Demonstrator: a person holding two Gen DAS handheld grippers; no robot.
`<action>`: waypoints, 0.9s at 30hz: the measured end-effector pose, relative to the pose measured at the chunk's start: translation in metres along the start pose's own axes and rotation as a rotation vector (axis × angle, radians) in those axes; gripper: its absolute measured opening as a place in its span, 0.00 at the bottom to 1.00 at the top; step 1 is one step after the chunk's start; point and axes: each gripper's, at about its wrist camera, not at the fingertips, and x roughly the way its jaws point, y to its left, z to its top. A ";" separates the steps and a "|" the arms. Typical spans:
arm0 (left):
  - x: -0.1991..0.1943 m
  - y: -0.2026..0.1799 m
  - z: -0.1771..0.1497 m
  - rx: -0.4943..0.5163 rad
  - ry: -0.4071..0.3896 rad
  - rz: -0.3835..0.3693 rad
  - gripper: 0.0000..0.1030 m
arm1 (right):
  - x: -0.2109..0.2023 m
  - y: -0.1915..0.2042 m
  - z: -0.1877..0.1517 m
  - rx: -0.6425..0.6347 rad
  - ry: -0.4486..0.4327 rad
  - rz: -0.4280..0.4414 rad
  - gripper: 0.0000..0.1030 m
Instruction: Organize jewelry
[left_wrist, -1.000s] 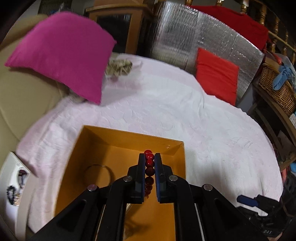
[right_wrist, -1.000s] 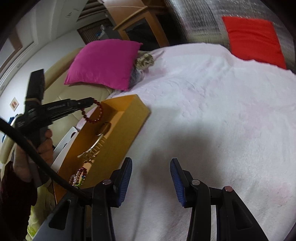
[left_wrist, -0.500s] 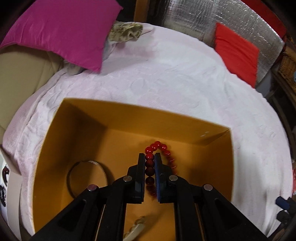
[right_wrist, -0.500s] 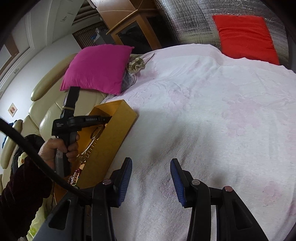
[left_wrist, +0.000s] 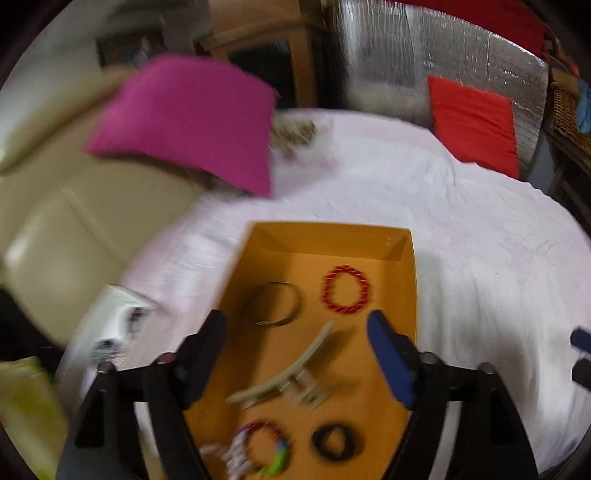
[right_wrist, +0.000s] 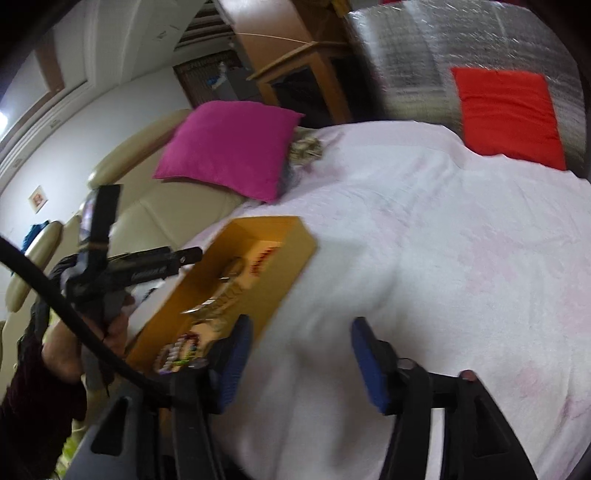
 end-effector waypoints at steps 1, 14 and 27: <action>-0.025 0.002 -0.008 0.001 -0.045 0.039 0.84 | -0.008 0.016 0.000 -0.029 -0.011 0.011 0.61; -0.198 0.038 -0.066 -0.119 -0.217 0.293 0.95 | -0.074 0.149 -0.002 -0.248 -0.034 -0.094 0.66; -0.270 0.054 -0.087 -0.185 -0.303 0.349 0.95 | -0.122 0.206 -0.008 -0.287 -0.058 -0.122 0.66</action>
